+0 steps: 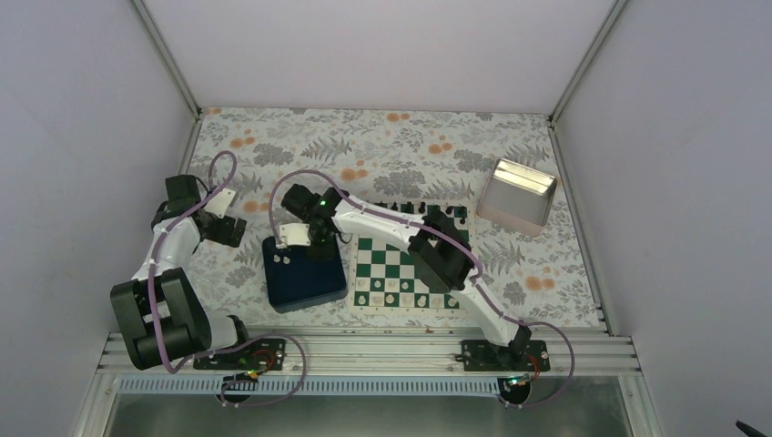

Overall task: Set up the chess pieces on the board
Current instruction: Pick up the chess piece from the storage box.

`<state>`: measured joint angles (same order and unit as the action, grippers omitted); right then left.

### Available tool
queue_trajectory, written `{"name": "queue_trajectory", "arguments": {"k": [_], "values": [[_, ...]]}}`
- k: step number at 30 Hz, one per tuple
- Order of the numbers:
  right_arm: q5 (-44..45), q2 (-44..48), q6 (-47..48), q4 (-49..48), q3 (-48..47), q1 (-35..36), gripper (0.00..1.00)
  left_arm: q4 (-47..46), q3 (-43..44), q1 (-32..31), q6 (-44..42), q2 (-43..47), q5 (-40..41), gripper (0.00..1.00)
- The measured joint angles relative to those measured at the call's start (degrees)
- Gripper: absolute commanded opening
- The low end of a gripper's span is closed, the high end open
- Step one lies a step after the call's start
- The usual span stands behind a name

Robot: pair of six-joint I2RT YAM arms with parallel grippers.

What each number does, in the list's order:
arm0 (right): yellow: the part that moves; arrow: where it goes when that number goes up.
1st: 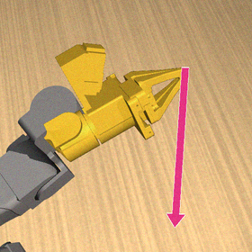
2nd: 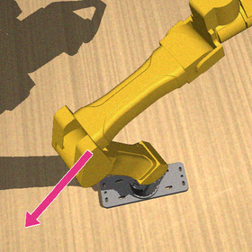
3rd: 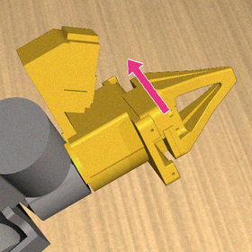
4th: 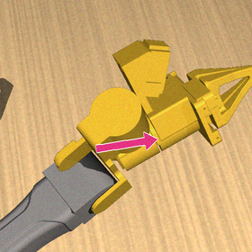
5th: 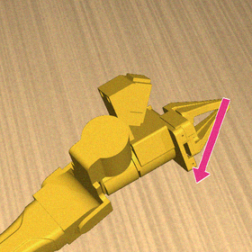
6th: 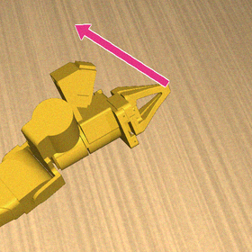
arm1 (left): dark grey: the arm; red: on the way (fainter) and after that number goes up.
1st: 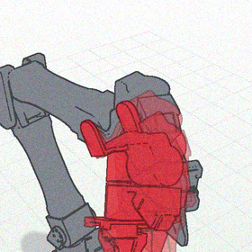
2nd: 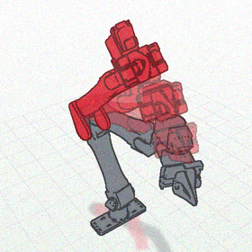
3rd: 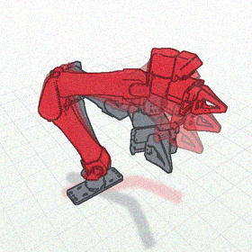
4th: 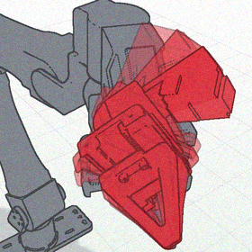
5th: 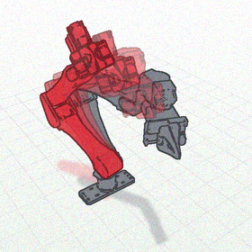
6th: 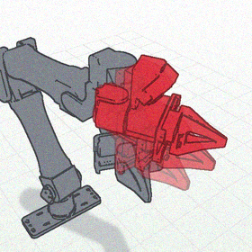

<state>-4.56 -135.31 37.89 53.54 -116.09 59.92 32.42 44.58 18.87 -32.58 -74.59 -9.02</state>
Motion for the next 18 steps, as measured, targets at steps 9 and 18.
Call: {"name": "queue_trajectory", "arguments": {"k": [9,18], "values": [[-0.9,-0.98,0.26,-0.63,-0.57,0.0,0.55,-0.96,-1.33,0.0,-0.02,-0.17,0.17,1.0],[-0.94,-4.0,0.26,-0.57,-3.34,0.0,0.25,-1.57,-1.86,0.15,-0.48,-0.39,0.55,1.0]]}}
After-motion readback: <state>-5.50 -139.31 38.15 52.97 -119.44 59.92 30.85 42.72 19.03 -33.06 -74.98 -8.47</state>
